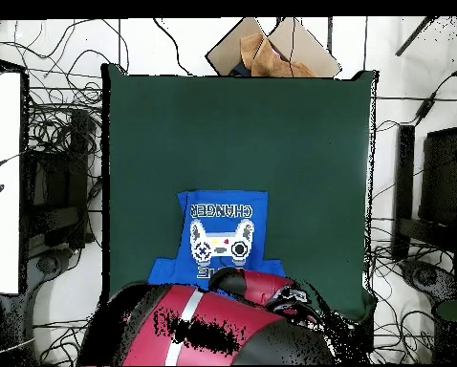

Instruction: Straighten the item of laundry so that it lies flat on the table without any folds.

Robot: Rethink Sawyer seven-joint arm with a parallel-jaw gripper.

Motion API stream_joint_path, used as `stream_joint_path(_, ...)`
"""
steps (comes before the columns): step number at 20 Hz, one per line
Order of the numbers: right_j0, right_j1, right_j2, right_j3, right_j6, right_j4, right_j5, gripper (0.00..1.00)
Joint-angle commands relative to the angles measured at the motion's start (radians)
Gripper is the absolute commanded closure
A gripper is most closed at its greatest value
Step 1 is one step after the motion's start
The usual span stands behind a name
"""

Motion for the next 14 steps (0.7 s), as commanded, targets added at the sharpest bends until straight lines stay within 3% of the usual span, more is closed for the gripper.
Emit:
stream_joint_path(1, -0.019, 0.082, 0.016, 0.002, 0.173, 0.052, 0.047, 1.00)
stream_joint_path(7, -0.023, 0.100, 0.016, -0.008, 0.179, 0.052, 0.019, 1.00)
stream_joint_path(14, -0.002, 0.144, -0.069, -0.079, 0.180, 0.036, -0.037, 1.00)
